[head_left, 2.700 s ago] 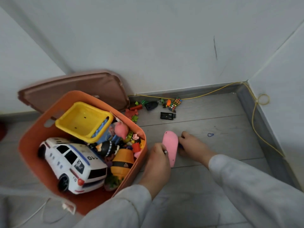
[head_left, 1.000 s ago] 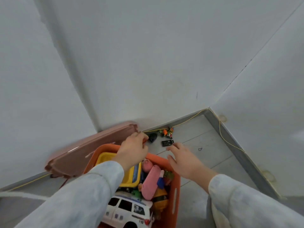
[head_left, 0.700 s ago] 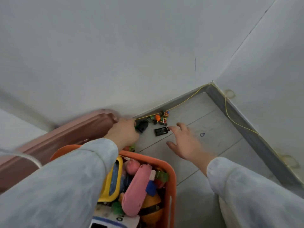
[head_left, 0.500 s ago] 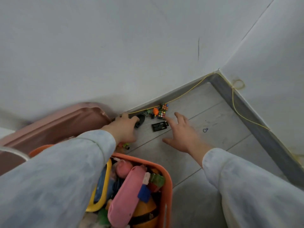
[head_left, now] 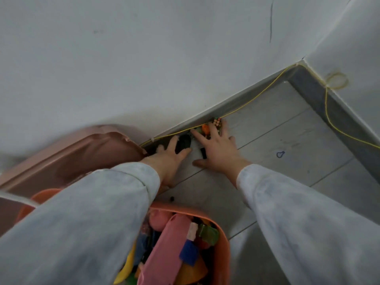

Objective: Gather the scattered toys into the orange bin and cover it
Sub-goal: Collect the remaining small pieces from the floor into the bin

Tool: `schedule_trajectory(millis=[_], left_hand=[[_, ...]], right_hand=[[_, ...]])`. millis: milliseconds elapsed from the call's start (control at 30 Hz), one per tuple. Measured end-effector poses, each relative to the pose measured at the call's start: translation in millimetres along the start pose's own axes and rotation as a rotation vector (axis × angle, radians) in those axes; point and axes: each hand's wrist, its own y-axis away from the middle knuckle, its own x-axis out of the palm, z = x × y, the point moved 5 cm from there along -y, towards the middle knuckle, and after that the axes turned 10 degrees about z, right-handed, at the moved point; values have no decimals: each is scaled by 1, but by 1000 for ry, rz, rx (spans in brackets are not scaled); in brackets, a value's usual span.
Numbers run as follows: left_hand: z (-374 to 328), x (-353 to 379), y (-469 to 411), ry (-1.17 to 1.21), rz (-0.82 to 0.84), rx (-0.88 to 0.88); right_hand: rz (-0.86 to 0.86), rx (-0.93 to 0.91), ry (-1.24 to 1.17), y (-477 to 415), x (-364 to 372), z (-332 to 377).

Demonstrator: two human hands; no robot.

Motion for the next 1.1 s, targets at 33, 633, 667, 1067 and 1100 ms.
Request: schedule_trajectory(millis=[33, 633, 667, 1067, 1100], left_hand=[[-2, 5, 1, -15, -2, -11], [14, 18, -16, -16, -106, 27], [14, 17, -16, -27, -111, 32], [15, -9, -1, 372, -301, 89], [14, -14, 5, 411, -338, 105]], right_hand=[[-24, 5, 19, 0, -1, 1], [-202, -183, 118, 12, 22, 4], [-199, -188, 114, 13, 23, 6], [-40, -105, 21, 53, 21, -3], [-31, -93, 3, 58, 16, -6]])
